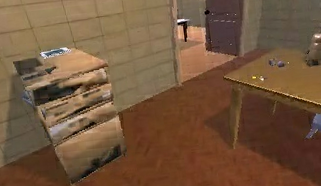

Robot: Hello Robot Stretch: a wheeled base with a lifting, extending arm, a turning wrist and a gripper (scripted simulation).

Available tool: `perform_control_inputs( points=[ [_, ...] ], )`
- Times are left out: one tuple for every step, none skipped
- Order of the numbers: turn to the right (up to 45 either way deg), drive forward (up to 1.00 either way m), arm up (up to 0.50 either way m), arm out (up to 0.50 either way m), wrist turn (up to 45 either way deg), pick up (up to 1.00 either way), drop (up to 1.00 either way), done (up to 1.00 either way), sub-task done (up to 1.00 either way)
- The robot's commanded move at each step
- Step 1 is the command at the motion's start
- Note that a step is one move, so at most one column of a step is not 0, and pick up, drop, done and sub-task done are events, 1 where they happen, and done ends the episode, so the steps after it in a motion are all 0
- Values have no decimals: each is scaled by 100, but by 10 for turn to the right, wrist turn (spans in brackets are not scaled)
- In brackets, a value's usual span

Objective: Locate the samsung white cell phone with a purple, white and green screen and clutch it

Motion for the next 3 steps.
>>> perform_control_inputs(
  points=[
    [0, 100, 0, 0, 0, 0, 0, 0, 0],
    [-30, 0, 0, 0, 0, 0, 0, 0, 0],
    [0, 15, 0, 0, 0, 0, 0, 0, 0]
  ],
)
